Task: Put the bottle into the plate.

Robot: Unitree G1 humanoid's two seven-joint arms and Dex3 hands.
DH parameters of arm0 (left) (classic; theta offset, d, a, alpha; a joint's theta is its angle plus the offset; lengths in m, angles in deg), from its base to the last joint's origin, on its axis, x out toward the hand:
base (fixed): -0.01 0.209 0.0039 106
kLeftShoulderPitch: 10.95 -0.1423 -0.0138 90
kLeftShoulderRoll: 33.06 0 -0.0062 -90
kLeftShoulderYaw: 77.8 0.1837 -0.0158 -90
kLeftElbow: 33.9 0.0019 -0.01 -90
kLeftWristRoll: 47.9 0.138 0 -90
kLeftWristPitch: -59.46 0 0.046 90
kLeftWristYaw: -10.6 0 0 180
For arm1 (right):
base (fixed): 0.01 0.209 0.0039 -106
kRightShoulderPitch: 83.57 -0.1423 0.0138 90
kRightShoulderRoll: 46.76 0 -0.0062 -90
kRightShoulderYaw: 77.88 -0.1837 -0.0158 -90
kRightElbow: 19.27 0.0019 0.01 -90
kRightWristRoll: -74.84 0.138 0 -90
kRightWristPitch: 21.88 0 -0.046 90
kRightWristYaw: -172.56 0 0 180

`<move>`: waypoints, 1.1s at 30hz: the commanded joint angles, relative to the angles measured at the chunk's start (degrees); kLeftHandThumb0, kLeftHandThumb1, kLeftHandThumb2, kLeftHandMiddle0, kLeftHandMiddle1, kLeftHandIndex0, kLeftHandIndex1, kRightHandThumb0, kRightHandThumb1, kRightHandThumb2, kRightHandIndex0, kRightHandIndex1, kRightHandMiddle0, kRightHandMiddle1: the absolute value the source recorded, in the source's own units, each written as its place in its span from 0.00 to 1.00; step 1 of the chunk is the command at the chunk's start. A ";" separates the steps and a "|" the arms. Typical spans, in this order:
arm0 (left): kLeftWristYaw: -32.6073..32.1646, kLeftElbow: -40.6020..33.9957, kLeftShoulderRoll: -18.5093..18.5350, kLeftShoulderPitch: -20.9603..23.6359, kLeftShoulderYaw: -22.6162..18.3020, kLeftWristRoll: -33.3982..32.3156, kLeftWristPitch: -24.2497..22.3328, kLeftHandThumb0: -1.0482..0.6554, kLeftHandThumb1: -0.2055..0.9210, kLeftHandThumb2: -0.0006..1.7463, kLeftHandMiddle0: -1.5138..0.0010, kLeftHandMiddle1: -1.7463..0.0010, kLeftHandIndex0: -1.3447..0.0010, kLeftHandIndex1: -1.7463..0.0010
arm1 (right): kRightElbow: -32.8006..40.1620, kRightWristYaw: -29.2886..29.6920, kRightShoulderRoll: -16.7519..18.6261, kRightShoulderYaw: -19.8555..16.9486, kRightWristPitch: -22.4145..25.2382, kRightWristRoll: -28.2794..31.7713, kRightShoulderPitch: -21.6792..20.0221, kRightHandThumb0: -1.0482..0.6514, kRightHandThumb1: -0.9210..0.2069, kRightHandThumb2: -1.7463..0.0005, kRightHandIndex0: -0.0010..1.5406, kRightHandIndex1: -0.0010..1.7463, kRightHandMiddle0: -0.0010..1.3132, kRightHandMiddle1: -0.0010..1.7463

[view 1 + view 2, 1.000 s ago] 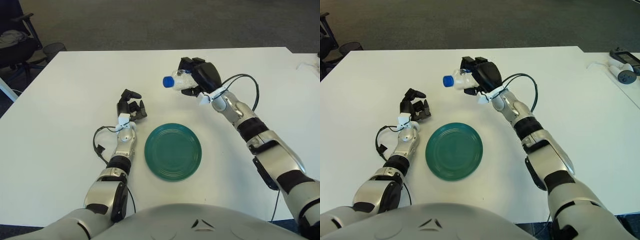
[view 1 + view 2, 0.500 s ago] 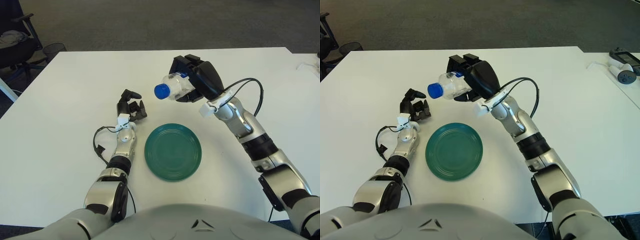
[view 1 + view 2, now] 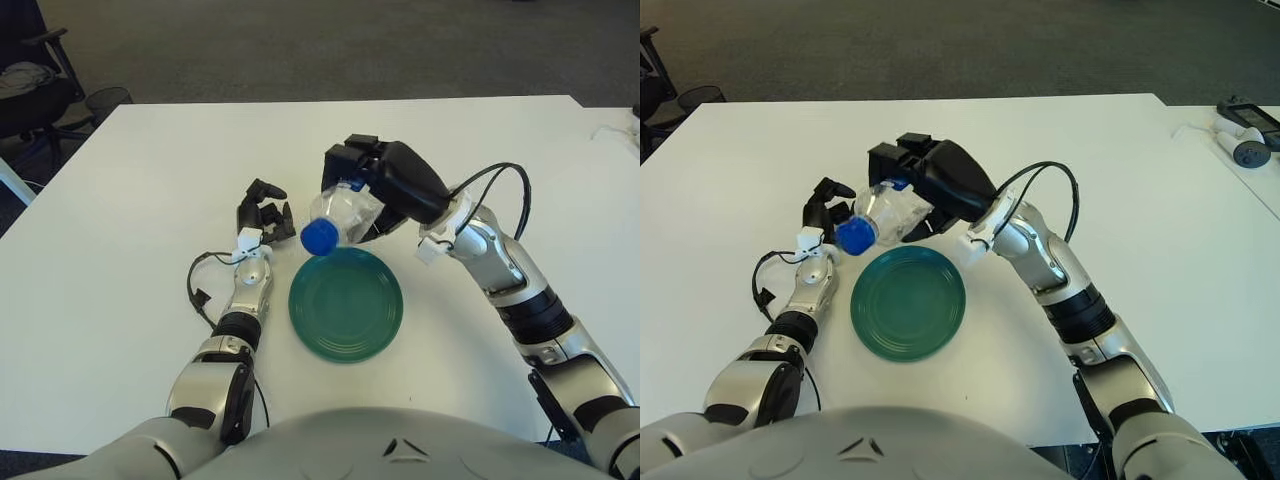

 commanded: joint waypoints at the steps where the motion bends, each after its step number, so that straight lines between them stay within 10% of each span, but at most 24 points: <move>1: -2.07 0.14 -0.01 -2.45 0.46 1.32 -3.22 0.33 0.42 0.79 0.23 0.00 0.52 0.00 | 1.13 -0.98 -0.78 0.58 -2.56 -1.59 1.73 0.35 0.48 0.29 0.70 1.00 0.43 1.00; 33: 0.98 4.94 -0.30 -0.45 -1.20 -2.52 1.03 0.34 0.44 0.77 0.25 0.00 0.54 0.00 | -8.20 2.75 -2.21 4.54 -11.71 -20.66 2.68 0.34 0.53 0.25 0.76 1.00 0.46 1.00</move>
